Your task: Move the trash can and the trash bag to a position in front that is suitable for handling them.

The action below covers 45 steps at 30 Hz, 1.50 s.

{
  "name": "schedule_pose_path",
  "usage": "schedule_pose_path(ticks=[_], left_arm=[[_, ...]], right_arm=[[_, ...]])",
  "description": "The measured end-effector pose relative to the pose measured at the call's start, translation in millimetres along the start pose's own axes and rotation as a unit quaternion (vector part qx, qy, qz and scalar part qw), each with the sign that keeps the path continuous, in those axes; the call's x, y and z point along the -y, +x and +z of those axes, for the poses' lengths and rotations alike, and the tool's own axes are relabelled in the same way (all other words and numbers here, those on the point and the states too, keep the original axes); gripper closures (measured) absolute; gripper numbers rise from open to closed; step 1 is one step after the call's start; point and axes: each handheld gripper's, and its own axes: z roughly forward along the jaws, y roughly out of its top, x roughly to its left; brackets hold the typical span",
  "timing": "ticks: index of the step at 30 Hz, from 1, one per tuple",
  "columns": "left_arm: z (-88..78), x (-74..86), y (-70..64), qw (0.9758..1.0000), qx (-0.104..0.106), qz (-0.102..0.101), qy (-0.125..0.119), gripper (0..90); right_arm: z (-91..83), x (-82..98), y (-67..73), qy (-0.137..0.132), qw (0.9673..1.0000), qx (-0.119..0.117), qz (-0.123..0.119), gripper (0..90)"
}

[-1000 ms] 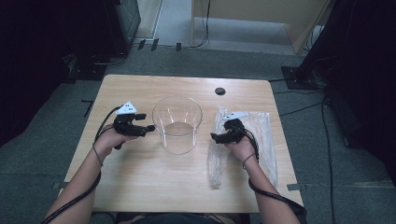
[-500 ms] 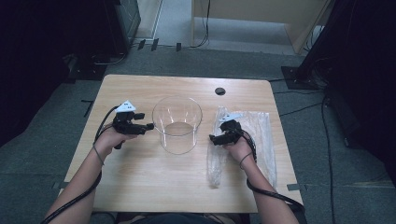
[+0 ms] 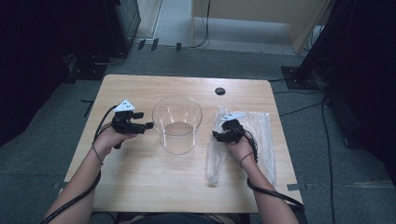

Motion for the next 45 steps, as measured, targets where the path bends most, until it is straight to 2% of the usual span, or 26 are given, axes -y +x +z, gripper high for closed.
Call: schedule_pose_path(ticks=[5, 8, 12, 15, 17, 19, 22, 25, 27, 30, 32, 35, 37, 40, 45], left_arm=[[-0.1, -0.2, -0.6, 0.9999, 0.008, -0.011, 0.003, 29.3], [-0.2, 0.0, -0.6, 0.9999, 0.011, -0.009, 0.007, 31.2], [2.4, -1.8, 2.3, 0.9998, 0.015, -0.009, 0.004, 30.4], [6.8, -2.5, 4.7, 0.9998, 0.019, -0.001, 0.002, 30.6], [9.5, -2.6, 5.3, 0.9997, 0.025, -0.003, 0.002, 31.1], [11.3, -3.6, 5.0, 0.9996, 0.029, 0.001, 0.006, 31.1], [11.6, -7.3, 6.2, 0.9996, 0.026, 0.007, 0.008, 31.3], [11.9, -12.6, 6.8, 0.9995, 0.024, 0.017, 0.013, 31.3], [11.6, -16.3, 8.7, 0.9995, 0.026, 0.015, 0.008, 31.3], [12.1, -20.2, 13.3, 0.9996, 0.029, 0.004, 0.0, 31.3], [12.7, -21.5, 16.3, 0.9996, 0.03, 0.004, 0.001, 31.2], [12.9, -23.3, 20.1, 0.9995, 0.03, 0.003, 0.006, 31.2], [12.1, -23.9, 20.6, 0.9994, 0.033, 0.005, 0.007, 31.2], [8.7, -25.2, 20.2, 0.9993, 0.035, 0.007, 0.006, 31.3], [-0.8, -29.2, 19.2, 0.9993, 0.036, -0.004, 0.004, 31.3]], right_arm=[[-0.5, -0.1, 3.0, -0.004, 1.0, -0.004, -0.006, 59.4], [0.0, 0.9, 5.0, -0.013, 0.9999, -0.006, -0.003, 69.9], [0.8, -0.7, 4.4, -0.011, 0.9999, -0.006, -0.003, 76.6], [2.0, -2.6, 1.2, -0.01, 0.9999, -0.007, 0.009, 84.3], [2.2, -2.7, -1.9, -0.01, 0.9997, -0.011, 0.021, 87.8], [2.3, -3.9, -5.7, -0.006, 0.9988, -0.022, 0.044, 89.0], [1.5, -7.4, -7.9, -0.001, 0.999, -0.028, 0.035, 89.2], [-2.4, -15.1, -11.6, -0.011, 0.9981, -0.038, 0.047, 89.3], [-4.5, -20.7, -14.4, -0.015, 0.9972, -0.047, 0.055, 89.3], [-4.9, -27.4, -15.5, -0.012, 0.9972, -0.056, 0.049, 89.3], [-4.8, -31.8, -15.9, -0.011, 0.9975, -0.06, 0.036, 89.3], [-6.5, -39.9, -16.9, -0.019, 0.9973, -0.063, 0.032, 89.3], [-7.7, -44.7, -16.9, -0.027, 0.997, -0.067, 0.027, 89.3], [-9.6, -48.9, -16.0, -0.031, 0.9961, -0.076, 0.033, 89.4], [-17.6, -56.1, -9.6, -0.036, 0.9945, -0.095, 0.026, 89.3]])
